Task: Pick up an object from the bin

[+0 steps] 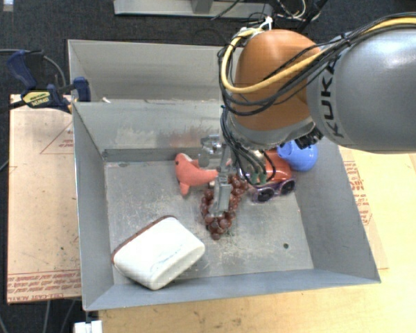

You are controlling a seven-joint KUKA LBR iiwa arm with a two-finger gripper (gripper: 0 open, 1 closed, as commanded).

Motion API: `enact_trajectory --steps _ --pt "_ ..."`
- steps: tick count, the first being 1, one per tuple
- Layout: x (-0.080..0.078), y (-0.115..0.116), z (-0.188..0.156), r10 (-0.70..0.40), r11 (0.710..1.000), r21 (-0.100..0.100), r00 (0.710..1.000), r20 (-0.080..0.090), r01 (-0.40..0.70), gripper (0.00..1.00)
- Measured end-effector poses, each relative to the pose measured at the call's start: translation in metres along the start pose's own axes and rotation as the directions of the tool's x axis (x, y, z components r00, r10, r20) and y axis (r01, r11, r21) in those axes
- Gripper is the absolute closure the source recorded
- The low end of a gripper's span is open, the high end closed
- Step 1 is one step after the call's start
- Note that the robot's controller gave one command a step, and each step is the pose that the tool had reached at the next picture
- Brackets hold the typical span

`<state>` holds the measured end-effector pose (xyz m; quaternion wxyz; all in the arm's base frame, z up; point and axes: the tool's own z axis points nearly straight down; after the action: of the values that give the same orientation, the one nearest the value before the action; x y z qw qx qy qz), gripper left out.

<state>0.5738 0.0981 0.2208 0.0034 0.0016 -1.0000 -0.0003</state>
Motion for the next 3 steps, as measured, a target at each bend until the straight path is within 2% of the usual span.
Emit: enact_trajectory --steps 1,2,3 --pt "0.000 0.000 -0.002 0.001 1.000 0.000 1.000 0.003 -0.001 0.00" --pt "0.002 0.009 0.022 -0.005 1.000 -0.001 1.000 0.007 0.005 0.00" --pt "-0.004 -0.019 0.060 -0.130 0.992 -0.003 0.992 0.005 0.130 0.00"
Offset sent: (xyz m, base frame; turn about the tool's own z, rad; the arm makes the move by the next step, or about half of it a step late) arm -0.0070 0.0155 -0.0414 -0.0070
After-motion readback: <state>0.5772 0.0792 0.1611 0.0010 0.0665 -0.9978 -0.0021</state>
